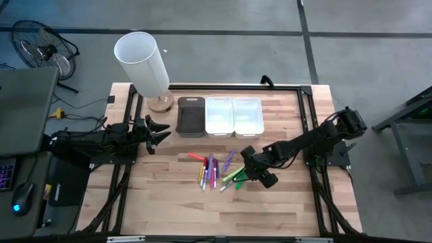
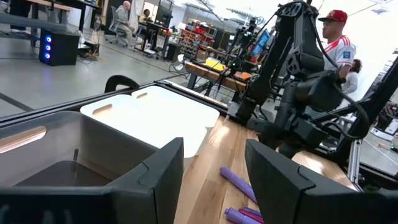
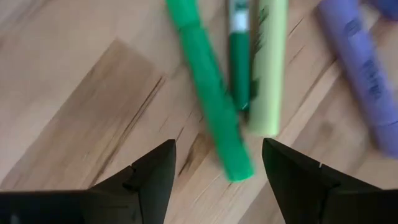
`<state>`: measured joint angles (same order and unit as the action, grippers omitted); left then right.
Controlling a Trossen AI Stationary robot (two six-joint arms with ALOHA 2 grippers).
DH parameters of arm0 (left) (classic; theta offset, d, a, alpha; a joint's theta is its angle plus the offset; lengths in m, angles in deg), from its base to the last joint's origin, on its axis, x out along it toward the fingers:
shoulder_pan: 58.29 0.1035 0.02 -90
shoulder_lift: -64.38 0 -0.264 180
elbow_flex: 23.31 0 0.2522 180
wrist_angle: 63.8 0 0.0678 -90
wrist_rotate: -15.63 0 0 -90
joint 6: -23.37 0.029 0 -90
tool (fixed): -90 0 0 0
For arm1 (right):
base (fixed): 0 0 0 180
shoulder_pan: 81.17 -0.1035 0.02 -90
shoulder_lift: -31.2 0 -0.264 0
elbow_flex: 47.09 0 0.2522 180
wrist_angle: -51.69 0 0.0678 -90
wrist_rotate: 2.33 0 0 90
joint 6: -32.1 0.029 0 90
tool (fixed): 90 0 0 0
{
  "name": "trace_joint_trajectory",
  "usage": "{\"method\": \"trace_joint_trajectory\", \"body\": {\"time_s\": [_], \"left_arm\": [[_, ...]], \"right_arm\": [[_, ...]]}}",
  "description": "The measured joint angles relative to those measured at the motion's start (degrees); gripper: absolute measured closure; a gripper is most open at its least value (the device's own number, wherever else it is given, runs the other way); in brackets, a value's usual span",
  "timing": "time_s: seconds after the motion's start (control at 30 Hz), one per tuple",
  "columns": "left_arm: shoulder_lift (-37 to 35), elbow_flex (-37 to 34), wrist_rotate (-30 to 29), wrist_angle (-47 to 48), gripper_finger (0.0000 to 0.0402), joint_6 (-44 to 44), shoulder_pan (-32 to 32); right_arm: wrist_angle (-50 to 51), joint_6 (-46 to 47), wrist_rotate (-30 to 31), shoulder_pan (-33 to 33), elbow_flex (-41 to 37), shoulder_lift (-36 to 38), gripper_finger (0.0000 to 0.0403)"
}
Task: Pick & Place Markers
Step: Put the green highlighter pen into the right white bin
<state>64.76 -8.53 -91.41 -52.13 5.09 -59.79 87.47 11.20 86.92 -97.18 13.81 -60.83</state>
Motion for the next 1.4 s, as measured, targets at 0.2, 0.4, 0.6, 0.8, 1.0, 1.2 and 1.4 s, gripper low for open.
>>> {"method": "trace_joint_trajectory", "body": {"time_s": [0.2, 0.4, 0.6, 0.8, 1.0, 1.2, 1.4], "left_arm": [[0.0, 0.0, 0.0, 0.0, 0.0231, 0.0, 0.0], [0.0, 0.0, 0.0, 0.0, 0.0231, 0.0, 0.0], [0.0, 0.0, 0.0, 0.0, 0.0231, 0.0, 0.0], [0.0, 0.0, 0.0, 0.0, 0.0231, 0.0, 0.0], [0.0, 0.0, 0.0, 0.0, 0.0231, 0.0, 0.0], [0.0, 0.0, 0.0, 0.0, 0.0231, 0.0, 0.0], [0.0, 0.0, 0.0, 0.0, 0.0231, 0.0, 0.0]], "right_arm": [[-0.5, -0.2, 0.1, 0.0, -0.8, 0.0, 0.0180], [-0.9, -0.6, -0.3, 0.0, -0.8, -0.4, 0.0181], [-3.0, -0.6, -1.4, 0.4, -0.8, -2.8, 0.0183], [-3.4, 3.0, -2.6, 1.0, -0.8, -2.8, 0.0188], [-3.0, 11.4, -4.1, 0.9, -0.8, -2.8, 0.0194], [-1.6, 8.8, -5.9, 0.3, -0.8, -2.8, 0.0229], [-1.1, 7.9, -5.5, -0.4, -0.8, -2.8, 0.0273]]}}
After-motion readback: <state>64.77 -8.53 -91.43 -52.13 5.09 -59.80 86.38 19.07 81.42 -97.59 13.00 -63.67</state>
